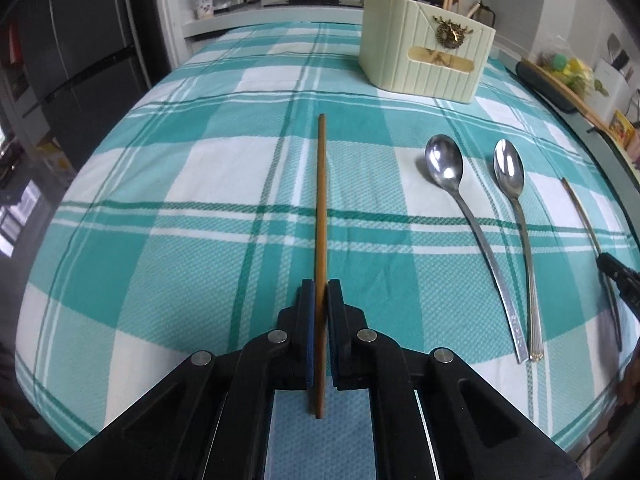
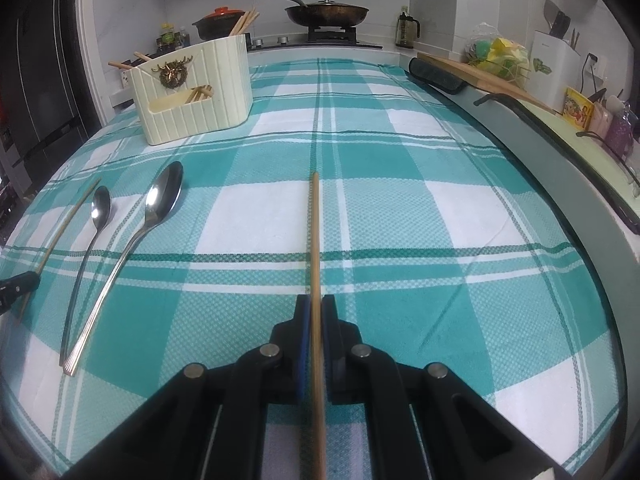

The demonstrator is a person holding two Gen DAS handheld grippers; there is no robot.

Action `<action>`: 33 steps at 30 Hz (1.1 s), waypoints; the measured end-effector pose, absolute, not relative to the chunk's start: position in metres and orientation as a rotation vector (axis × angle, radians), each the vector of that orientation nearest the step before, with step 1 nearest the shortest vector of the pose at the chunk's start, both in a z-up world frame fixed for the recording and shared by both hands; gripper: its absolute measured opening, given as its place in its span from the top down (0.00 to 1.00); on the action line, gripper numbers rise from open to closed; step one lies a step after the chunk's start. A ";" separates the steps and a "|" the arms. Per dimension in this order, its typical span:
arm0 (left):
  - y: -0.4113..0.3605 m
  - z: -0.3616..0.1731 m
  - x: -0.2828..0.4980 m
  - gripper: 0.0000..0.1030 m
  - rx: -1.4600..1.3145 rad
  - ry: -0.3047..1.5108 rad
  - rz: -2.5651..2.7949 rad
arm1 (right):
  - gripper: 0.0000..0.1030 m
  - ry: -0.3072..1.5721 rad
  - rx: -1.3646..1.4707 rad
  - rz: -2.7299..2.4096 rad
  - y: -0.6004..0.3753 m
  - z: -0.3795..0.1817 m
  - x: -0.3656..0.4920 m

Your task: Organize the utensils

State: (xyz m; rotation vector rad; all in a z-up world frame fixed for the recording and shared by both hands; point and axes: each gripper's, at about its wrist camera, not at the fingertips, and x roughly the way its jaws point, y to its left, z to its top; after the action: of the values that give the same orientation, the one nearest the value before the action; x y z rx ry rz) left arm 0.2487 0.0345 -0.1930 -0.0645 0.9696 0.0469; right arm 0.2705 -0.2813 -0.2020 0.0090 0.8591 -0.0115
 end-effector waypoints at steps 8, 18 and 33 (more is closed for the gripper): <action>0.050 -0.189 0.243 0.40 -0.140 0.966 0.011 | 0.85 0.887 0.018 0.014 -0.289 -0.199 0.259; 0.075 -0.186 0.257 0.40 -0.185 1.009 -0.052 | 0.65 0.924 0.035 0.054 -0.297 -0.191 0.245; 0.082 -0.179 0.292 0.40 -0.144 1.061 -0.120 | 0.65 0.978 0.043 0.115 -0.296 -0.177 0.276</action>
State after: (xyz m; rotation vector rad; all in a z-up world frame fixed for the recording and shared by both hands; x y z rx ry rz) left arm 0.2922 0.0820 -0.1790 -0.1436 1.0615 -0.1204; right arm 0.2757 -0.2957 -0.1768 0.0434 0.9784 0.1150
